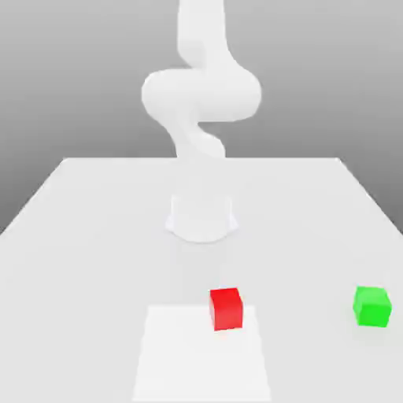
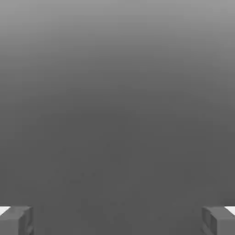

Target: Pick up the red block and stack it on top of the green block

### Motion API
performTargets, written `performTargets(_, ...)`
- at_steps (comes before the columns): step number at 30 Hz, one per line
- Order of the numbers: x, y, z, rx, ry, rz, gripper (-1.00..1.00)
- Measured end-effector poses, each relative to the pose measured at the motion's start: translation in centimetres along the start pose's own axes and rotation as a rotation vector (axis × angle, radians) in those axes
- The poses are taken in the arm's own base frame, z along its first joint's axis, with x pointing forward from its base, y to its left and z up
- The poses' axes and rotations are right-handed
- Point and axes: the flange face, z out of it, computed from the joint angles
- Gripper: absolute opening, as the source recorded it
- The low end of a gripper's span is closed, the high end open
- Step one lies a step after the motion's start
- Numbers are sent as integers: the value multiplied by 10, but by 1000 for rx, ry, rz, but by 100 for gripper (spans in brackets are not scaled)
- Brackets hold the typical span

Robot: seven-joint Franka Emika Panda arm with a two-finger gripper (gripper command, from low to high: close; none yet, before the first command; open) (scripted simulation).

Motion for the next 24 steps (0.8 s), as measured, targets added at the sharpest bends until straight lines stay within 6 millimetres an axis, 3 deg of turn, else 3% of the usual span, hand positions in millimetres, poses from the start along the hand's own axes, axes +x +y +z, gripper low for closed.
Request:
performTargets(6,-56,36,141,-144,-171,-40,0)
performTargets(12,-142,103,247,-296,-345,-85,0)
performTargets(18,-248,199,320,-459,-523,-137,0)
performTargets(24,-283,233,360,-477,-543,-143,0)
